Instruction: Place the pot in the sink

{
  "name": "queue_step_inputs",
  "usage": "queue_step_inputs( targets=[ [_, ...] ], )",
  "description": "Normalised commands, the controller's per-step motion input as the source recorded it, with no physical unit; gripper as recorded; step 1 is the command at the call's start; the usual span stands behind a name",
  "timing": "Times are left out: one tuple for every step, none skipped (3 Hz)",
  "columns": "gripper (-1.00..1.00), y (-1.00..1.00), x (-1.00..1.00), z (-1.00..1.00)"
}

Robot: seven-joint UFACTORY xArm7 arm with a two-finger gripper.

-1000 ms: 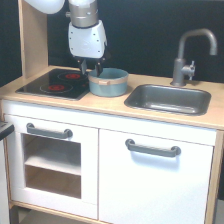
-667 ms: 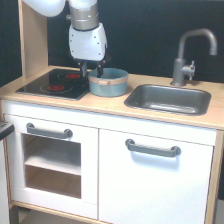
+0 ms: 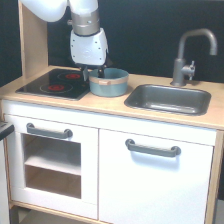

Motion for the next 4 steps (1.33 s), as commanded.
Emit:
queue_step_inputs(
  targets=[
    [0.65, 0.07, -0.01, -0.39],
    [-0.02, 0.08, 0.03, -0.28],
    [-0.54, 0.10, 0.04, -0.23],
    [-0.85, 0.02, -0.04, 0.12]
  ],
)
